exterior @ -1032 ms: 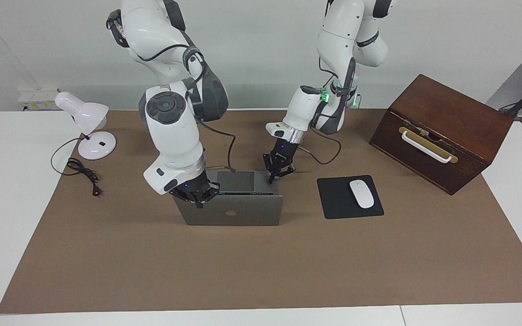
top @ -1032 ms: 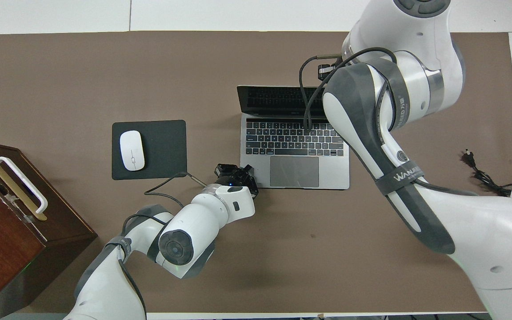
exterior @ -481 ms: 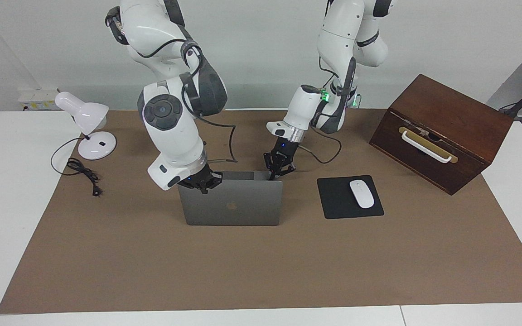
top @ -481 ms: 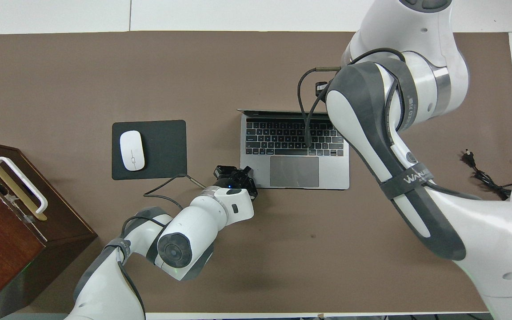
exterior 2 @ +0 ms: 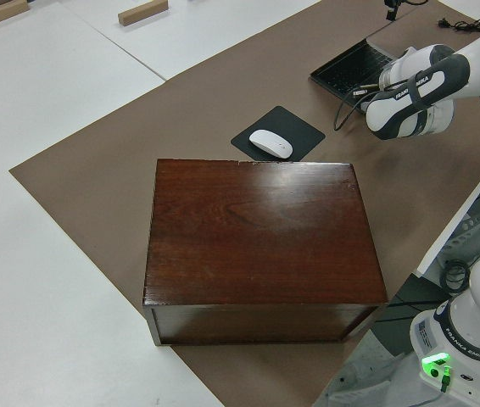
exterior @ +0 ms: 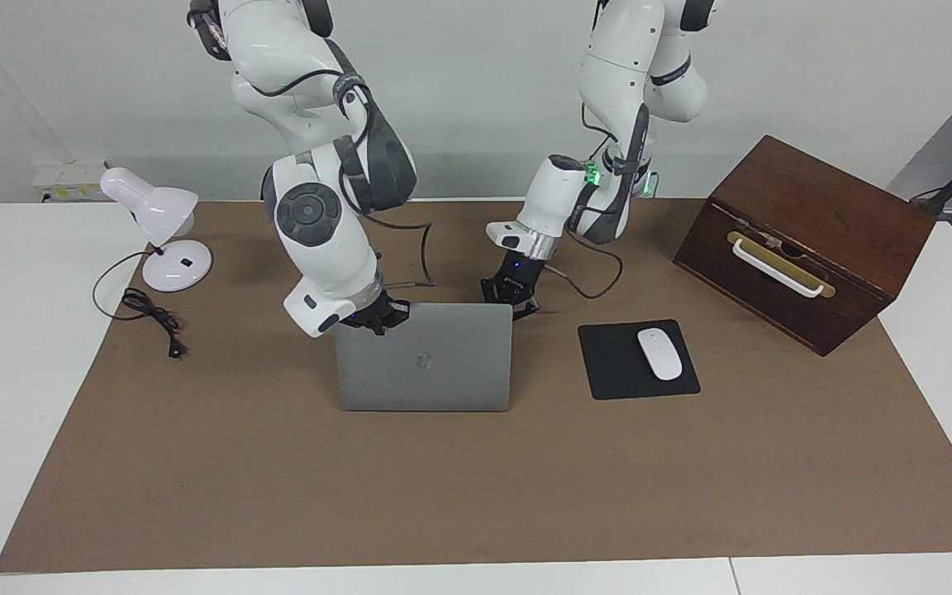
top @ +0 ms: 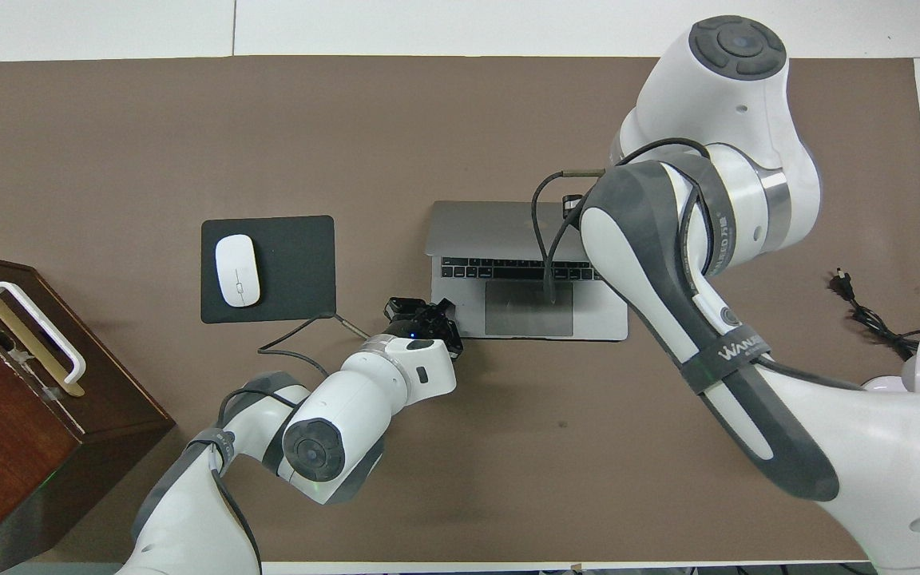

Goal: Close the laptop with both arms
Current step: 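Push the laptop lid down toward the keyboard with the right gripper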

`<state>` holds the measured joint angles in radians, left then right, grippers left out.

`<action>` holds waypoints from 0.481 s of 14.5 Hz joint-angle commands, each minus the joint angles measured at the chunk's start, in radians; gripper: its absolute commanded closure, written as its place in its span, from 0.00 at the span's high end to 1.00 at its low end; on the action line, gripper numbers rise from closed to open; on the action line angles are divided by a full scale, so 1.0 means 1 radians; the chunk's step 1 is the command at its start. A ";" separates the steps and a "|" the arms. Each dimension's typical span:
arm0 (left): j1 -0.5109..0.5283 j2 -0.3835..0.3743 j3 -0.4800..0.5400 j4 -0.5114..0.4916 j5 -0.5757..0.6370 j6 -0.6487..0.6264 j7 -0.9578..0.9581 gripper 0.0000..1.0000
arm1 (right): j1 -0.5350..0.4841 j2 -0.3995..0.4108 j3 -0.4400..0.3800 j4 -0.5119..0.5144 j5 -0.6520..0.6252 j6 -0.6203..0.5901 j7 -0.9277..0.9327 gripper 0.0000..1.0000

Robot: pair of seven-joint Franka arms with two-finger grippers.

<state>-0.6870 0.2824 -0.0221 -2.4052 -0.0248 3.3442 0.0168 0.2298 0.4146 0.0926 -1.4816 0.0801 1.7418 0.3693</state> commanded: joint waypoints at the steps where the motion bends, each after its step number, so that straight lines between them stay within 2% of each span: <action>1: -0.026 -0.005 0.019 -0.069 -0.009 -0.011 0.014 0.00 | -0.003 -0.069 0.004 -0.138 0.030 0.068 0.007 0.00; 4: -0.026 -0.003 0.019 -0.068 -0.009 -0.011 0.015 0.00 | 0.006 -0.091 0.004 -0.203 0.030 0.122 0.010 0.00; 7: -0.026 -0.003 0.019 -0.069 -0.009 -0.011 0.031 0.00 | 0.008 -0.091 0.004 -0.215 0.030 0.140 0.014 0.00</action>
<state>-0.6875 0.2824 -0.0217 -2.4053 -0.0248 3.3445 0.0214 0.2400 0.3598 0.0945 -1.6403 0.0805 1.8486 0.3693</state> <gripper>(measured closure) 0.991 0.991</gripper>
